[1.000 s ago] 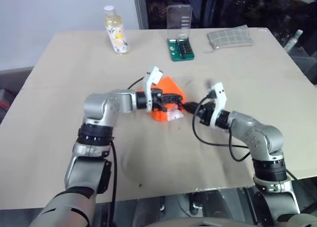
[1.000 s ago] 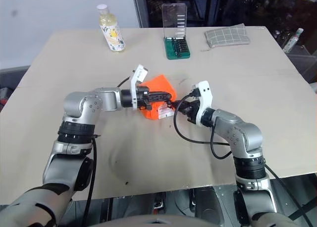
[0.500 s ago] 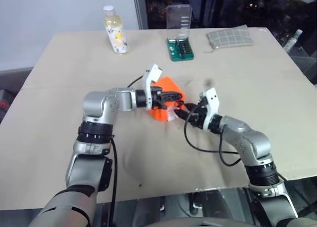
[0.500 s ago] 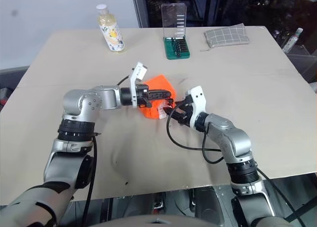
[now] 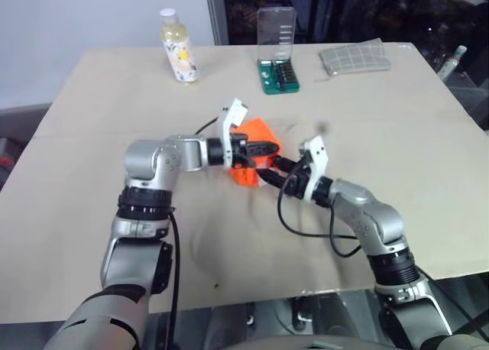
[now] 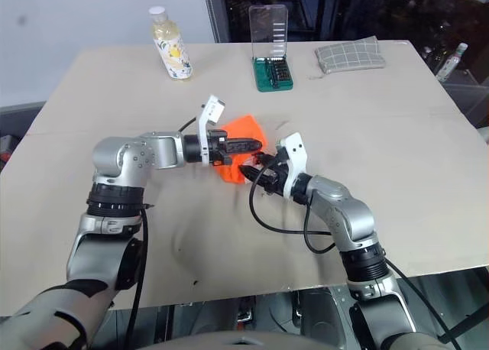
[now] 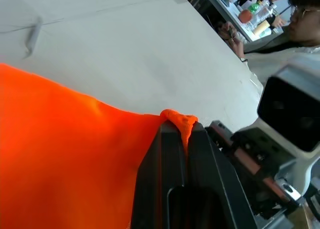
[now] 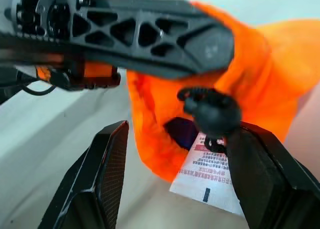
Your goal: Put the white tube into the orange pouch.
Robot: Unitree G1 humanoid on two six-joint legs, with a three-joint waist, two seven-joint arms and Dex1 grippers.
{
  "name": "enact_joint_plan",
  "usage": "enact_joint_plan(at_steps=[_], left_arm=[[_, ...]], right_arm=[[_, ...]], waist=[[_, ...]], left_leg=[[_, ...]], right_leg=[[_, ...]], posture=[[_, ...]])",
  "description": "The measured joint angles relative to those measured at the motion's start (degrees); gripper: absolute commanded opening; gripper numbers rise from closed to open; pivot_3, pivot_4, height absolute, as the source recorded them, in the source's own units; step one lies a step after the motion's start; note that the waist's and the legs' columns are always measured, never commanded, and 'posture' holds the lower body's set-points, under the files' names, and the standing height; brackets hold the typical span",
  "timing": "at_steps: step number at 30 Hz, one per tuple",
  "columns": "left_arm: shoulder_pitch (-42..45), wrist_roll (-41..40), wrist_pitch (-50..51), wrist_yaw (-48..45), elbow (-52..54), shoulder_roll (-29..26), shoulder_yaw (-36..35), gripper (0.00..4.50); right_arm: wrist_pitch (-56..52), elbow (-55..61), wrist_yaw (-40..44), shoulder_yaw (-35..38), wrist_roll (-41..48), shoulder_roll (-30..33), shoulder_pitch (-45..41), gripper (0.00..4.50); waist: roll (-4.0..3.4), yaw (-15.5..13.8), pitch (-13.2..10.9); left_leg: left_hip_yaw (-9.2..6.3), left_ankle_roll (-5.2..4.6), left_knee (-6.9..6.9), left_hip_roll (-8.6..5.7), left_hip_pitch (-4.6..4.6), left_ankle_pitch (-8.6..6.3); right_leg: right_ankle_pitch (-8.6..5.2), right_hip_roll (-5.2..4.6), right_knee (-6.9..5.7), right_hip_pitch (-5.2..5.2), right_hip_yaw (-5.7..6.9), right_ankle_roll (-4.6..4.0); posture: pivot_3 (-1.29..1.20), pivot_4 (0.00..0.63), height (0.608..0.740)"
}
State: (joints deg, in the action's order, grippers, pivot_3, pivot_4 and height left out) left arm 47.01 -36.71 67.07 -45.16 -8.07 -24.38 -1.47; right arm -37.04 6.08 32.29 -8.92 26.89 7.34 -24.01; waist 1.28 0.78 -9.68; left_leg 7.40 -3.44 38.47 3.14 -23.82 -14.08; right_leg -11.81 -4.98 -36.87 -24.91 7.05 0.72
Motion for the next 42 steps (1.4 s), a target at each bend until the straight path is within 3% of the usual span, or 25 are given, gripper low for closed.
enact_joint_plan(at_steps=[3, 4, 8, 11, 18, 26, 38, 42], left_arm=[[0.0, -0.2, 0.2, 0.2, 0.0, 0.0, -0.3, 0.00], [0.0, -0.2, 0.2, 0.3, 0.0, 0.0, -0.3, 0.00], [0.0, -0.2, 0.2, 0.3, 0.0, 0.0, -0.3, 0.00], [0.0, -0.2, 0.2, 0.3, 0.0, -0.1, -0.3, 0.00], [0.0, -0.4, 0.4, 0.4, 0.0, -0.5, -0.3, 0.00], [-0.5, 0.7, -1.7, -0.2, -0.2, -2.0, 0.3, 0.00], [-5.0, 6.1, -12.2, -6.8, 2.0, -4.1, 8.3, 0.00], [-8.0, 6.1, -16.6, -12.8, 6.8, -8.7, 8.8, 0.98]], right_arm=[[0.0, 0.2, 0.1, 0.2, 0.2, 0.2, 0.4, 3.06], [0.0, 0.1, 0.1, 0.2, 0.1, 0.2, 0.5, 2.83], [0.9, -0.2, 0.1, 0.4, 0.1, -0.5, 0.7, 1.46], [1.8, -1.9, -0.1, 1.1, 0.1, -1.8, 0.3, 0.05], [2.5, -3.9, -0.1, 2.1, 0.2, -2.0, -0.2, 0.05], [-1.5, 2.9, 0.0, 3.6, 3.3, 1.6, 2.9, 0.05], [-16.5, 10.8, -0.4, 10.5, 18.6, 5.4, 5.3, 0.05], [-21.9, 11.9, -0.2, 12.4, 24.9, 8.5, 4.3, 0.00]], waist=[[0.00, 0.0, 0.0], [0.00, 0.0, 0.0], [0.00, 0.0, 0.0], [0.00, 0.0, 0.0], [0.00, 0.0, 0.0], [0.00, 0.0, 0.0], [0.00, -0.1, 0.0], [-0.02, 0.1, 0.0]], left_leg=[[0.00, 0.00, 0.00, 0.00, 0.00, 0.00], [0.00, 0.00, 0.00, 0.00, 0.00, 0.00], [0.00, 0.00, 0.00, 0.00, 0.01, 0.00], [0.01, 0.00, 0.00, 0.00, 0.01, 0.00], [0.01, 0.00, 0.00, 0.00, 0.00, 0.00], [0.01, 0.00, 0.00, 0.00, 0.01, 0.00], [0.00, -0.01, 0.00, 0.01, 0.02, -0.01], [0.02, -0.01, -0.03, 0.03, 0.00, -0.01]], right_leg=[[0.00, 0.00, 0.00, 0.00, 0.00, 0.00], [0.00, 0.00, 0.00, 0.00, 0.00, 0.00], [0.00, 0.00, -0.01, 0.00, 0.00, 0.00], [0.00, 0.01, -0.01, 0.00, 0.00, 0.00], [0.00, 0.00, -0.01, 0.00, -0.01, 0.00], [0.00, -0.01, -0.01, 0.00, -0.01, 0.00], [0.00, 0.00, -0.02, 0.01, -0.01, -0.02], [0.01, 0.00, 0.01, -0.03, -0.03, -0.03]], posture=[[0.00, 0.150, 0.740], [0.00, 0.150, 0.740], [0.00, 0.150, 0.740], [0.00, 0.150, 0.740], [0.00, 0.150, 0.740], [0.00, 0.150, 0.740], [0.00, 0.150, 0.740], [0.00, 0.150, 0.740]])
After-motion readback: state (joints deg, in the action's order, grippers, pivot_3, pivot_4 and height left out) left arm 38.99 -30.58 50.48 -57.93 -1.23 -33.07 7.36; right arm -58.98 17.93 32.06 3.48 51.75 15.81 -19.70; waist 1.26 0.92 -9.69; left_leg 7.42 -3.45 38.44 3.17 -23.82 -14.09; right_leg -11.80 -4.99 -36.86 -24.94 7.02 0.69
